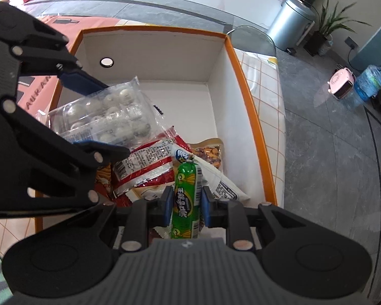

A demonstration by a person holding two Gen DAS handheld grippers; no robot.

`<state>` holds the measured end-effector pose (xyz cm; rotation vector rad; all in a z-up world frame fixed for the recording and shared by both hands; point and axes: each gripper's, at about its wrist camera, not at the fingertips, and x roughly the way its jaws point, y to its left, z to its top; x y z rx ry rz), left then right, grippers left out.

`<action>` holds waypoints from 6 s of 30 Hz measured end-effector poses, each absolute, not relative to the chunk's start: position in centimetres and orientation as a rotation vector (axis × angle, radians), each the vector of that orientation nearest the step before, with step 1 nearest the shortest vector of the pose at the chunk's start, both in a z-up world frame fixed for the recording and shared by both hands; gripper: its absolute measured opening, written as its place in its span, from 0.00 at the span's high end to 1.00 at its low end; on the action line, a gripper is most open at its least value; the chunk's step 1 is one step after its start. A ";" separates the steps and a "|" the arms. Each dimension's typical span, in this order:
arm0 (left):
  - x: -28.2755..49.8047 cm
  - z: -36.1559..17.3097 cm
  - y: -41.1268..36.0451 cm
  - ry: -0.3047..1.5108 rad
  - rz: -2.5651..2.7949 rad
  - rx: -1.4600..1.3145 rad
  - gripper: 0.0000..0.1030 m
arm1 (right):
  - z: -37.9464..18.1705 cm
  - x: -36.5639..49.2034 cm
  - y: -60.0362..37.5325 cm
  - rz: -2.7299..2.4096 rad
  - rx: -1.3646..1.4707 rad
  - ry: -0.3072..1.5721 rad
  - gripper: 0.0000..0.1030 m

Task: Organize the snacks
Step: 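Open the left tool to drop the egg-snack tray into the box, then lower the green sausage stick into the box and open the right tool, then withdraw both open tools from the box back over the table, then grasp the yellow Ameria bag with the left tool while the right tool grasps the clear nut bag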

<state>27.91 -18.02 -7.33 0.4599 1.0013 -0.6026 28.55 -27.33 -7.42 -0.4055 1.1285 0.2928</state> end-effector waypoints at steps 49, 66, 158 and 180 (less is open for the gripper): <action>21.1 0.6 -10.7 0.950 -0.539 0.406 0.20 | -0.7 25.1 -25.4 0.209 -0.174 1.183 0.37; 12.8 5.1 -2.7 0.853 -0.437 0.229 0.19 | 3.6 15.3 -19.0 0.252 -0.061 1.003 0.28; 17.5 -14.8 7.6 1.195 -0.135 0.073 0.42 | -16.0 15.4 -9.0 0.353 0.063 1.183 0.56; 17.2 -15.0 7.3 1.116 -0.141 0.074 0.43 | -16.7 16.8 -7.9 0.249 -0.029 1.011 0.59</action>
